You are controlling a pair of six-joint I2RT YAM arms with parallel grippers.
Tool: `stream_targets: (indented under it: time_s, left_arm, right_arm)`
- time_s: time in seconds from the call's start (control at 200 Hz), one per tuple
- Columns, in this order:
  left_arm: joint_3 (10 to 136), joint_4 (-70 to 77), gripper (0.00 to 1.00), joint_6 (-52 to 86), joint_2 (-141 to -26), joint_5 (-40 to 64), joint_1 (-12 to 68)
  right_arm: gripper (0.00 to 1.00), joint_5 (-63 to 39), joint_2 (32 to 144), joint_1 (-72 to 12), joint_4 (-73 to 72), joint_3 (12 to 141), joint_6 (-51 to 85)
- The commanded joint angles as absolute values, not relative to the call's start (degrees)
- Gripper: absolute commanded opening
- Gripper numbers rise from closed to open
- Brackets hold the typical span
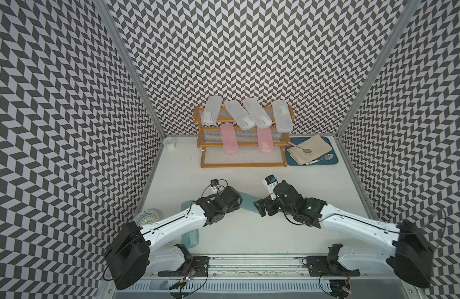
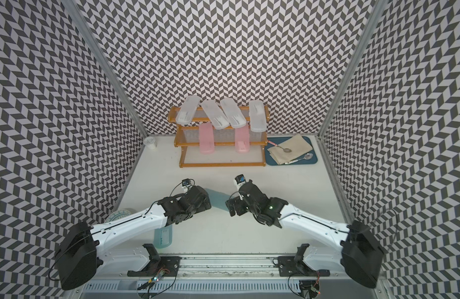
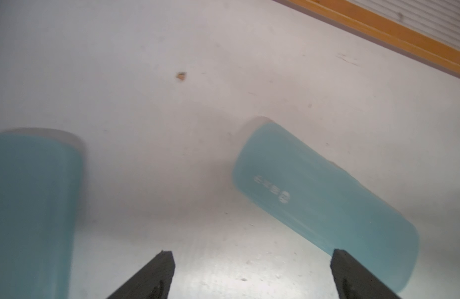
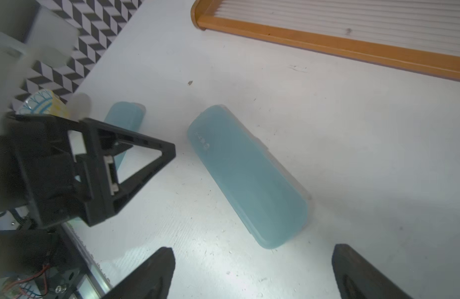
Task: Place the pencil cases on the shelf according to color
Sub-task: Move the pencil case to the center of the board.
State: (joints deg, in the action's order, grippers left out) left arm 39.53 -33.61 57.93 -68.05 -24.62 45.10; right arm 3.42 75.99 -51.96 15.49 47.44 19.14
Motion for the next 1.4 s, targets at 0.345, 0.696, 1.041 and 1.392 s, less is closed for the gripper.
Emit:
stream_targets:
  time_s: [0.345, 0.696, 1.041, 1.392]
  left_arm:
    - [25.81, -28.26, 1.0, 53.39, -55.23, -14.56, 22.55]
    - [23.0, -25.14, 1.0, 53.43, -57.2, -11.22, 18.01]
    - [25.38, -25.89, 1.0, 54.25, -64.04, -12.82, 24.42]
    - [30.14, -26.98, 1.0, 60.19, -66.16, -16.72, 32.94]
  right_arm:
    - [1.0, 0.23, 101.7, -52.08, 12.5, 67.16, 4.21]
    - [1.0, -1.56, 107.97, -53.4, 8.71, 65.67, 6.72]
    - [1.0, 4.52, 107.23, -53.52, 4.81, 57.57, 11.38]
    - [1.0, 12.43, 100.38, -52.46, 2.91, 45.45, 19.65]
